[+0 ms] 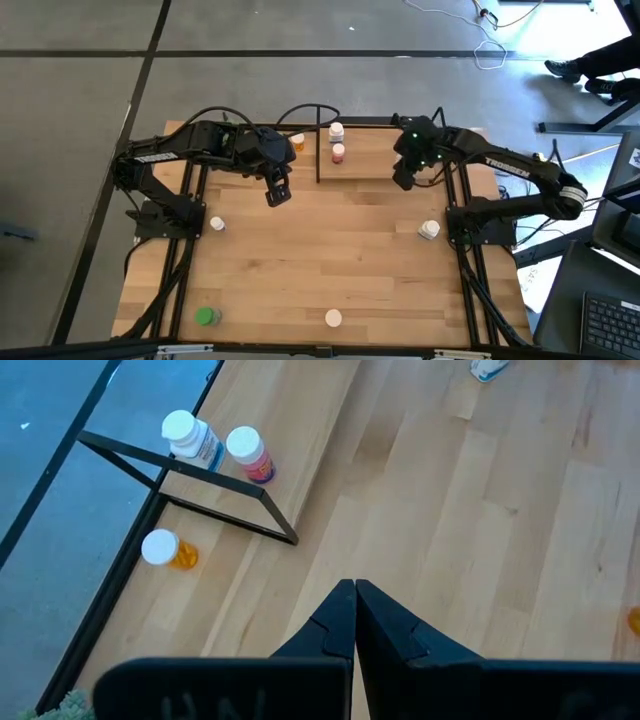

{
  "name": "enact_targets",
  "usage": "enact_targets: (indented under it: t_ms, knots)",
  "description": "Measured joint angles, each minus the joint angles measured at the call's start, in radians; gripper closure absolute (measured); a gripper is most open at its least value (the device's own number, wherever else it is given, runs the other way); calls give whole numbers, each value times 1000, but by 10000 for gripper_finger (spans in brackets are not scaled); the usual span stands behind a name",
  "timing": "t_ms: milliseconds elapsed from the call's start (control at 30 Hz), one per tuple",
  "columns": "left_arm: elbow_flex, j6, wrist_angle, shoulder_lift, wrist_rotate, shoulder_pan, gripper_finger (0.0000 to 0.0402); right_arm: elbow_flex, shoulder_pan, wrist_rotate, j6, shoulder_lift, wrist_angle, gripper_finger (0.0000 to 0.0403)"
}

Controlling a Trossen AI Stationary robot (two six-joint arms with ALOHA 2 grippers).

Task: Pick and place medicine bottles onto shelf by color
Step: Put the white medicine bottle on the shelf

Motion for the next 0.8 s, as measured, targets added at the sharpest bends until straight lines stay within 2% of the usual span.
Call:
enact_targets:
  t_ms: [233, 400, 667, 800]
  knots:
    - [0, 0, 0, 0, 0, 0, 401, -1, 0, 28, 52, 80, -31, 399]
    - [0, 0, 0, 0, 0, 0, 401, -1, 4, 146, 53, 119, -54, 400]
    - [0, 0, 0, 0, 0, 0, 401, -1, 4, 234, 52, 153, -33, 401]
    - [0, 0, 0, 0, 0, 0, 401, -1, 4, 244, 53, 176, -33, 401]
